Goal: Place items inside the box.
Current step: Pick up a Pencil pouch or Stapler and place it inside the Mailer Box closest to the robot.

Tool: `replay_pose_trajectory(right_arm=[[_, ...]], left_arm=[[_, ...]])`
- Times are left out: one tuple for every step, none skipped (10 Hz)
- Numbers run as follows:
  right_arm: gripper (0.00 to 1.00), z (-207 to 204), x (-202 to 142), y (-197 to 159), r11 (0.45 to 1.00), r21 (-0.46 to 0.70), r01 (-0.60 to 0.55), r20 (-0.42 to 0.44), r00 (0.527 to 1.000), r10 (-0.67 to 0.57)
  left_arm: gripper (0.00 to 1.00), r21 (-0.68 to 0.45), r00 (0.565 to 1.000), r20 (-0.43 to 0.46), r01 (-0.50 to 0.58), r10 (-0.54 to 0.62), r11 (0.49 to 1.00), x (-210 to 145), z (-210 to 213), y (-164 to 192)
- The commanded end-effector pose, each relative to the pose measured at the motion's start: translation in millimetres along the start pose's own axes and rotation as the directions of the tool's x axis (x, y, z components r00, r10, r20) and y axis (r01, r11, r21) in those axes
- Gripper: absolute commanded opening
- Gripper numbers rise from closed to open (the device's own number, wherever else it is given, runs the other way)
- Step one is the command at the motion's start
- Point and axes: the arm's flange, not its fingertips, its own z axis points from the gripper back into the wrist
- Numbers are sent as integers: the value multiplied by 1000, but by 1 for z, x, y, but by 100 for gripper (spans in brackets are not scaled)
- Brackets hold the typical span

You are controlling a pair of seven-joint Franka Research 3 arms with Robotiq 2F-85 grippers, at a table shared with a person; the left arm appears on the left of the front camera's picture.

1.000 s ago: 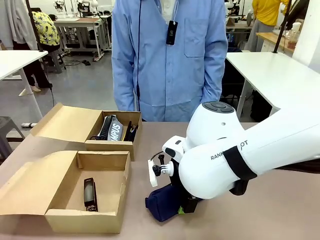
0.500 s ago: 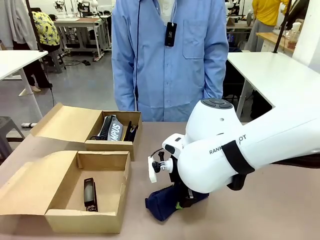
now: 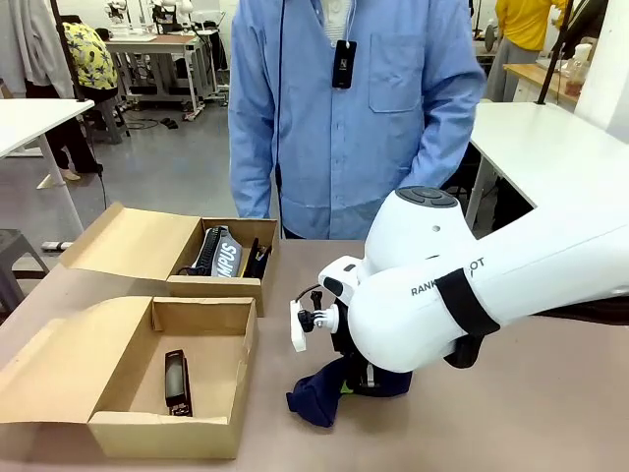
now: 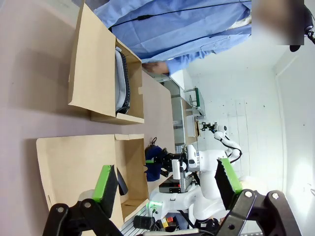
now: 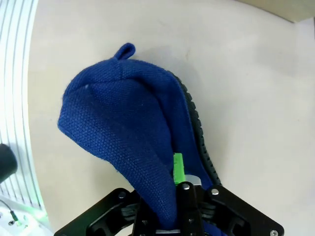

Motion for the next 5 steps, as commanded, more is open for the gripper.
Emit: replay_pose_trajectory(right_arm=[[0,6,-1,5,999,16,32,-40,999,-31],[0,27,2,10,996,9,83,-35,996,-83],[0,58,6,19,984,-7,176,-43,983,-176],[0,90,7,32,963,-9,269,-39,962,-269],[0,131,3,53,928,-12,373,-29,927,-373]], left_arm=[[100,-18,1000,4,21,-21,1000,-1,1,-1],[100,-18,1000,4,21,-21,1000,-1,1,-1],[100,-18,1000,4,21,-21,1000,-1,1,-1],[100,-18,1000,4,21,-21,1000,-1,1,-1],[100,-18,1000,4,21,-21,1000,-1,1,-1]])
